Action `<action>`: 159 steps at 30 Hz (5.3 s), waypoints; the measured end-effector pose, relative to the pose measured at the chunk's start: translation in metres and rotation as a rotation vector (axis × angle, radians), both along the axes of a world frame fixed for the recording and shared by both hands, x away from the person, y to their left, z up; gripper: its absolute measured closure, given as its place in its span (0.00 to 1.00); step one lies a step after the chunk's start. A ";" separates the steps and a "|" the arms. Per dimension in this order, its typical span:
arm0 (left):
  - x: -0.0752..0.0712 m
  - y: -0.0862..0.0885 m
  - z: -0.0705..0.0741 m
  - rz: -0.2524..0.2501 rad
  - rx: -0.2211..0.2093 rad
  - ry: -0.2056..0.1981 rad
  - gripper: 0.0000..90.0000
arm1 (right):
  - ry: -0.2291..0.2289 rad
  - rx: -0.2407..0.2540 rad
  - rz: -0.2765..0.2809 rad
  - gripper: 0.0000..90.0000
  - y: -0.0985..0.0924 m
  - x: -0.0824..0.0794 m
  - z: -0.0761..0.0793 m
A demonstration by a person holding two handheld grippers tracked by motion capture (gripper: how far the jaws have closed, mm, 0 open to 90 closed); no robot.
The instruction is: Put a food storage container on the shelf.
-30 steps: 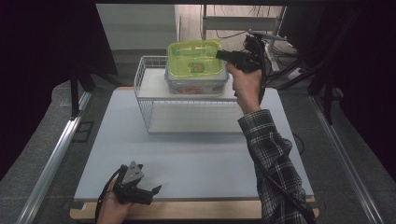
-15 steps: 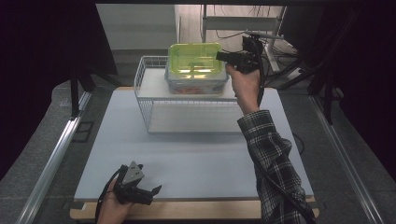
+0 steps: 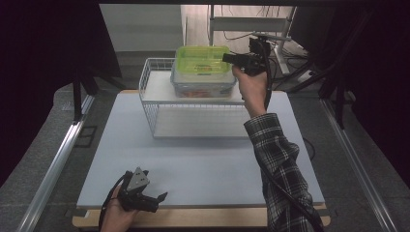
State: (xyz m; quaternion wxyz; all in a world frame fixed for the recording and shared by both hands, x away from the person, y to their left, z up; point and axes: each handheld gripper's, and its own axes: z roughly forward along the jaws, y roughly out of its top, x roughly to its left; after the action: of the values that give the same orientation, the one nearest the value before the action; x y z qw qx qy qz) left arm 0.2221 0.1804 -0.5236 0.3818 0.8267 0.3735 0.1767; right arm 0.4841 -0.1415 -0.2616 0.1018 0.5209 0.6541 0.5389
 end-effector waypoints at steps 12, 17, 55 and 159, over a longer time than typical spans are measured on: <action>0.000 0.000 0.000 0.000 -0.004 0.000 0.01 | -0.004 0.000 -0.003 0.65 0.000 0.001 -0.001; 0.000 0.000 0.000 0.000 -0.005 0.000 0.01 | -0.006 0.006 0.018 0.56 -0.001 -0.002 0.003; 0.001 -0.001 -0.001 -0.003 -0.006 0.008 0.01 | -0.051 -0.028 0.178 0.20 -0.037 -0.046 -0.019; 0.000 -0.002 0.000 -0.040 -0.043 0.023 0.01 | -0.125 -0.373 0.323 0.04 -0.057 -0.150 -0.167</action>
State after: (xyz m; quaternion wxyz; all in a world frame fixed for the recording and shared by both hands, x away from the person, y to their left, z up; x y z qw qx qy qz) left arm 0.2224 0.1788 -0.5238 0.3986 0.8277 0.3649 0.1514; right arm 0.3338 -0.1981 -0.4284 0.1491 0.3477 0.8092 0.4495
